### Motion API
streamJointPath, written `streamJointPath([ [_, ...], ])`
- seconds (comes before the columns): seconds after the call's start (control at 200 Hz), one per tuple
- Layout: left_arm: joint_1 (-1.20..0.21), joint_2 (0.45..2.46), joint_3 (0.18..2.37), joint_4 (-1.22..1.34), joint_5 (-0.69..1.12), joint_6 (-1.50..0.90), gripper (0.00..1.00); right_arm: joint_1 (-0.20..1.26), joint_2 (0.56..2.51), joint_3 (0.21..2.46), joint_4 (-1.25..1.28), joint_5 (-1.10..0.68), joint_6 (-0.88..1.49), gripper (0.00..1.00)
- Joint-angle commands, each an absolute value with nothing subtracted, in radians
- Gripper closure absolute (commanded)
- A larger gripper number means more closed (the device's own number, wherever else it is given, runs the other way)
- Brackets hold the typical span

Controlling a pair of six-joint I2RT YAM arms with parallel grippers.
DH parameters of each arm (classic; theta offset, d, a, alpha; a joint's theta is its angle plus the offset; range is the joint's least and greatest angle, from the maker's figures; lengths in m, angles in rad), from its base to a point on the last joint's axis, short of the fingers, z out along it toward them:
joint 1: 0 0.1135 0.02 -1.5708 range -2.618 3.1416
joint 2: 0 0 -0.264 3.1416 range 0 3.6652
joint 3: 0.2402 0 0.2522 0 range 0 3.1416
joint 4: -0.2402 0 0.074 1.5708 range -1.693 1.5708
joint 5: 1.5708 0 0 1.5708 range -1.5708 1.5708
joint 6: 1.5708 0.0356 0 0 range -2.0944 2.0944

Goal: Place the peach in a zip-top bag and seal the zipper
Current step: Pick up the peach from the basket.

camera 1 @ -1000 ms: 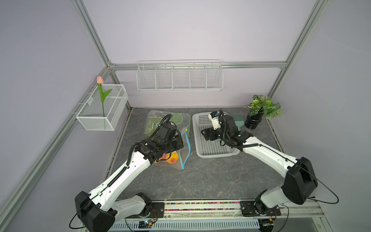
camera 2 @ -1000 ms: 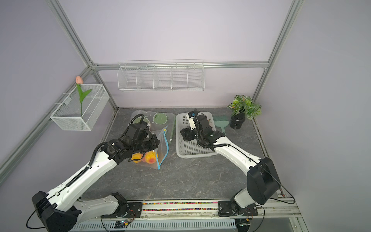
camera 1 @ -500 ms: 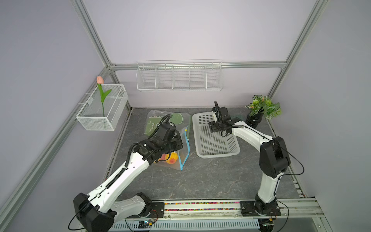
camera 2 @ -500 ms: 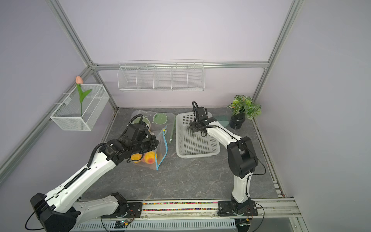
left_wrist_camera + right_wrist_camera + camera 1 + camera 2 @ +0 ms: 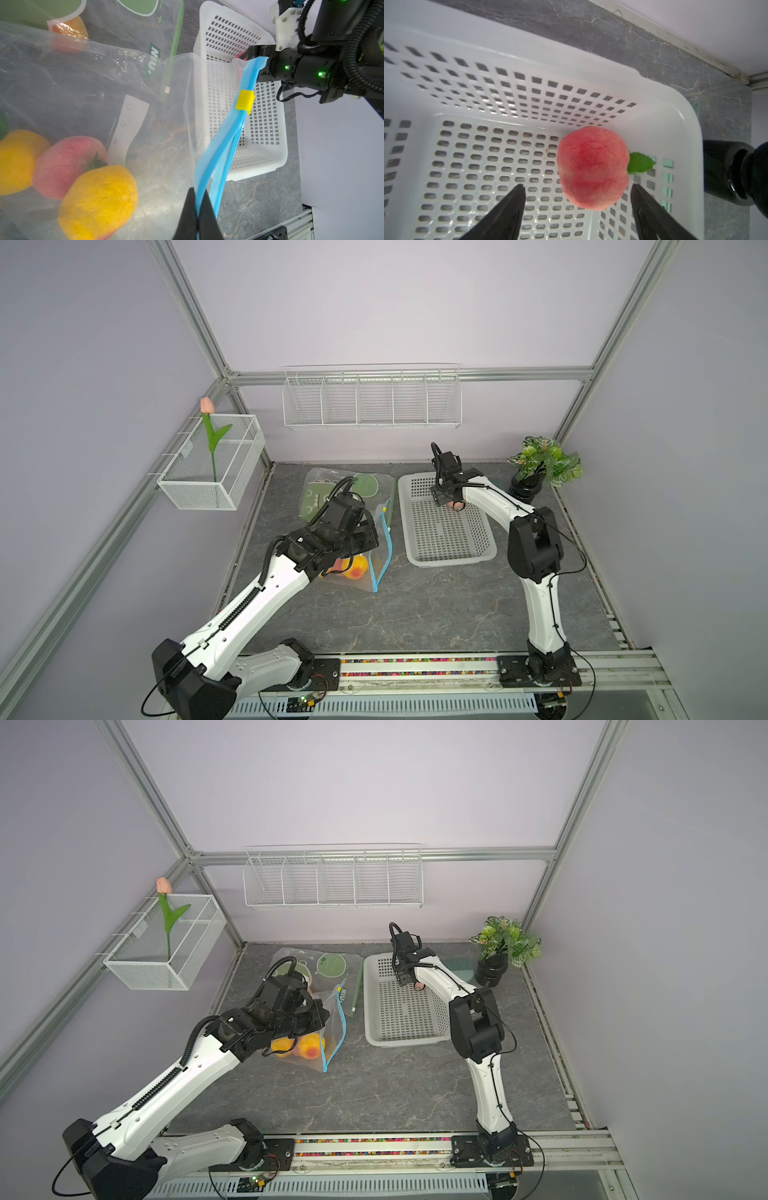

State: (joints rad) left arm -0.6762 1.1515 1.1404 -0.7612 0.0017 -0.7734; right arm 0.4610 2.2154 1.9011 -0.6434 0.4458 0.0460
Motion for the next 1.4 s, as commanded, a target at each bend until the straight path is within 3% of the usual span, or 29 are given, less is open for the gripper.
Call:
streamJointPath([
  [0.0,-0.681,1.152,1.137,-0.767,0.003,-0.765,1.00,0.453,2.266,1.967,-0.727,0.497,0.027,0.17],
  [0.9,-0.681,1.138,1.113,-0.755,0.007,-0.771,1.00,0.425,2.467,2.213,-0.876,0.493,0.045,0.14],
  [1.18,-0.681,1.132,1.111,-0.752,0.006,-0.771,1.00,0.420,2.456,2.215,-0.895,0.441,0.073,0.24],
  [1.399,-0.681,1.130,1.111,-0.749,0.003,-0.772,1.00,0.406,2.320,2.062,-0.801,0.310,0.126,0.28],
])
